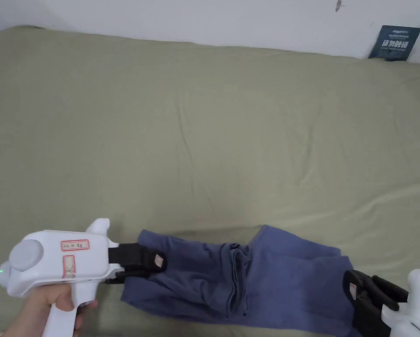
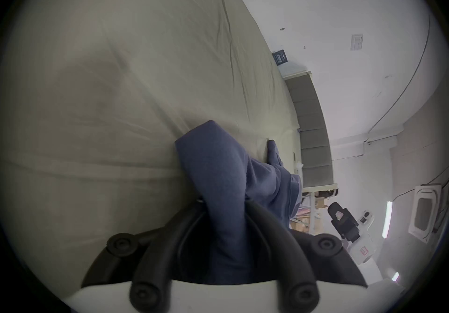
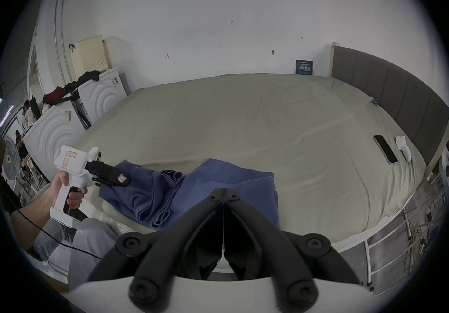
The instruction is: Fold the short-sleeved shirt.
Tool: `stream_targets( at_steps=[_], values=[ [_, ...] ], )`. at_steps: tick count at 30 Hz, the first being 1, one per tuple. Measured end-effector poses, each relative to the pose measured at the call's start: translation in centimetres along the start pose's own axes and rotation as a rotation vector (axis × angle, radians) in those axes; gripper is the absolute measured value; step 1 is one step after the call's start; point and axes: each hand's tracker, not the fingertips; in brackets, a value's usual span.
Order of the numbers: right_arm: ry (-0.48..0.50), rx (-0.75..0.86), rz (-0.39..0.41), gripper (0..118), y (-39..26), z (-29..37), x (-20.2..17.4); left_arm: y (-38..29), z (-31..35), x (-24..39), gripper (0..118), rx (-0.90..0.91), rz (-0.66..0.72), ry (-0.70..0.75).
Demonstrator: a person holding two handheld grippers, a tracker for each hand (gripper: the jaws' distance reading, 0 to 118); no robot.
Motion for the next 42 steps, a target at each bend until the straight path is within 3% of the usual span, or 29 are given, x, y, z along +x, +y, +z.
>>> stream_targets(
  at_steps=[2, 6, 12, 20, 23, 26, 34, 35, 36, 37, 38, 39, 42],
  values=[
    [0.006, 0.01, 0.005, 2, 0.1, 0.1, 0.0, -0.1, 2.1, 0.4, 11, 0.046, 0.021, -0.016],
    [0.03, 0.033, -0.006, 2, 0.5, 0.4, 0.2, 0.5, 8.4, 1.2, 11, 0.169, -0.034, 0.132],
    [0.066, 0.056, 0.001, 2, 0.7, 0.5, 0.1, -0.2, 13.5, 6.3, 11, 0.295, -0.206, 0.479],
    [0.085, 0.075, -0.022, 2, 0.2, 1.7, 1.0, -2.2, 6.1, 16.3, 11, 0.209, -0.466, 0.76],
    [0.078, 0.086, -0.045, 2, 0.1, 2.1, 2.0, -3.1, 2.0, 19.1, 11, 0.176, -0.522, 0.785],
    [0.067, 0.091, -0.071, 2, 0.0, 2.4, 3.1, -4.1, -2.7, 20.6, 11, 0.145, -0.597, 0.89],
    [0.016, 0.092, -0.111, 2, -0.5, 2.6, 5.4, -7.7, -15.7, 21.0, 11, -0.003, -0.699, 0.983],
    [0.012, 0.09, -0.115, 2, -0.6, 2.6, 5.7, -8.0, -16.5, 20.8, 18, -0.005, -0.695, 0.963],
    [0.008, 0.087, -0.12, 2, -0.6, 2.7, 6.0, -8.3, -17.1, 20.8, 57, 0.012, -0.711, 0.916],
    [0.003, 0.084, -0.124, 2, -0.7, 2.7, 6.1, -8.3, -17.3, 20.7, 103, 0.019, -0.711, 0.905],
    [-0.001, 0.083, -0.126, 2, -0.8, 2.8, 6.3, -8.4, -17.1, 20.8, 118, 0.014, -0.704, 0.897],
    [-0.005, 0.081, -0.125, 2, -0.8, 2.9, 6.5, -8.4, -15.9, 21.9, 110, 0.096, -0.773, 0.831],
    [-0.015, 0.081, -0.132, 2, -1.0, 2.9, 6.9, -7.7, -11.1, 22.8, 108, 0.14, -0.629, 0.631]
  ],
)
